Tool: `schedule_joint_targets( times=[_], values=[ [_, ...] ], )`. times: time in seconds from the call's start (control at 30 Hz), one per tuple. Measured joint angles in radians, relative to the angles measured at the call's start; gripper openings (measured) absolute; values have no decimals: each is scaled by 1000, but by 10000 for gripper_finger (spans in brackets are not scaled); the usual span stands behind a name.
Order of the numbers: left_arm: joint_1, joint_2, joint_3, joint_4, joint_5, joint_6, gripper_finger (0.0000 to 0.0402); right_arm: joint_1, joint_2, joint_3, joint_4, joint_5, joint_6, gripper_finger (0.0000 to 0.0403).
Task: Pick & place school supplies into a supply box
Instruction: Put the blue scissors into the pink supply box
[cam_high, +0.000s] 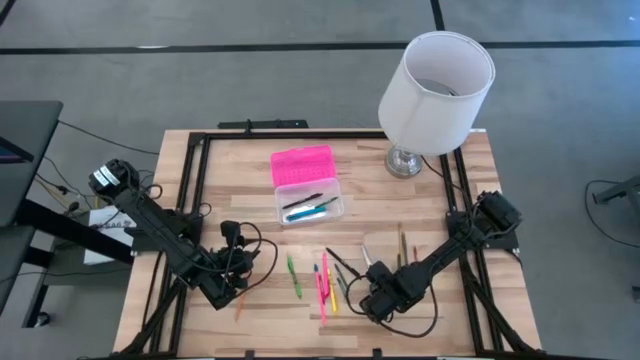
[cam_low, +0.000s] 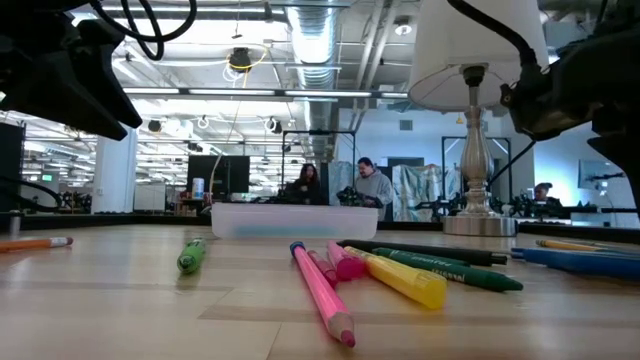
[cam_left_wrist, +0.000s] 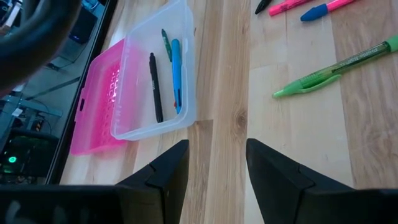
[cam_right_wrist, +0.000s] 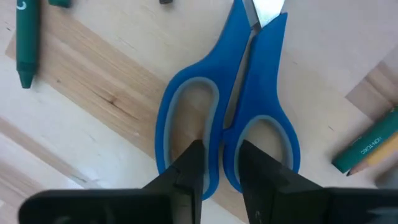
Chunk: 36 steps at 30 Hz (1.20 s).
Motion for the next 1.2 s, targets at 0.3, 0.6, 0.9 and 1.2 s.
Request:
schedule_joint_targets(
  times=[0.3,0.6,0.9,1.2],
  values=[
    [0,0,0,0,-17,0,155,0,1,-1,-8,26,0,72],
    [0,0,0,0,-17,0,155,-2,11,55,-151,87,-19,68],
    [0,0,0,0,-17,0,155,-2,6,211,-360,159,-94,67],
    [0,0,0,0,-26,0,155,-108,5,294,-443,313,-518,67]
  ],
)
